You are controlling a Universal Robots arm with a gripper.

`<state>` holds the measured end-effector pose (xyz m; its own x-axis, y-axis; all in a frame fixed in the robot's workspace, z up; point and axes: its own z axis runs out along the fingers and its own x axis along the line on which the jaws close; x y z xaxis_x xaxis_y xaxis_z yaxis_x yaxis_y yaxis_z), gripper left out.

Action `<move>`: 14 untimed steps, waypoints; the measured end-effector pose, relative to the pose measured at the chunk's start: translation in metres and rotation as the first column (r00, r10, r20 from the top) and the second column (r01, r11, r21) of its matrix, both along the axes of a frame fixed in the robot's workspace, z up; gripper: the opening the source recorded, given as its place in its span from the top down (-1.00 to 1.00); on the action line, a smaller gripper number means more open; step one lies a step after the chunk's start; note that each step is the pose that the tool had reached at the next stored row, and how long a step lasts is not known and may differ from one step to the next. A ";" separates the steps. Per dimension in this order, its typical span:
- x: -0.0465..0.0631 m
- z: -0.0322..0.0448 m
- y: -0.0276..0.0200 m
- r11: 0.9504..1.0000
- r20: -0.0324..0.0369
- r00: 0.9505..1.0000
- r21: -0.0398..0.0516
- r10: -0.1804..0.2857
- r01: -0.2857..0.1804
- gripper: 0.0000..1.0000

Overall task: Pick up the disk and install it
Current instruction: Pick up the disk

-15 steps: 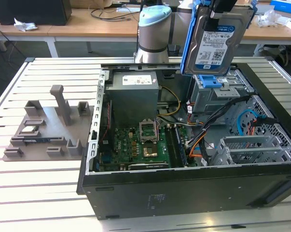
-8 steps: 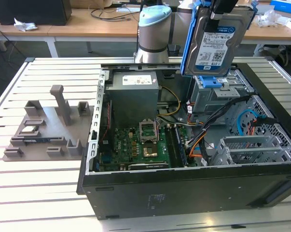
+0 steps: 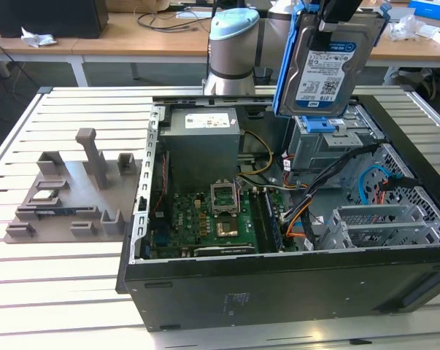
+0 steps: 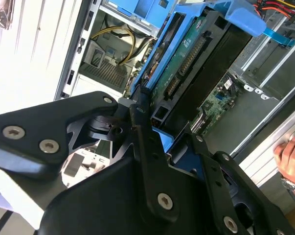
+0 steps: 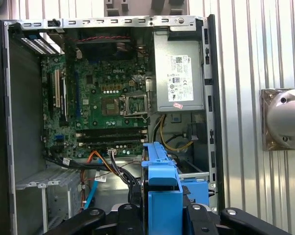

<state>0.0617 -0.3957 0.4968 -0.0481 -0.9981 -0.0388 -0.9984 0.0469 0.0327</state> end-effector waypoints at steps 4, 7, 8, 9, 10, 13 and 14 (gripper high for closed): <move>0.000 -0.0005 -0.0012 1.000 0.000 1.000 0.000 0.000 0.000 0.26; 0.000 -0.0011 -0.0024 1.000 0.000 1.000 0.000 0.000 0.000 0.26; 0.000 -0.0012 -0.0029 1.000 0.000 1.000 0.000 0.000 0.000 0.26; 0.000 -0.0015 -0.0033 1.000 0.000 1.000 0.000 0.000 0.000 0.26; 0.000 -0.0016 -0.0036 1.000 0.000 1.000 0.000 0.000 0.000 0.26; 0.000 -0.0019 -0.0044 1.000 0.000 1.000 0.000 0.000 0.000 0.26; 0.000 -0.0021 -0.0049 1.000 0.000 1.000 0.000 0.000 0.000 0.26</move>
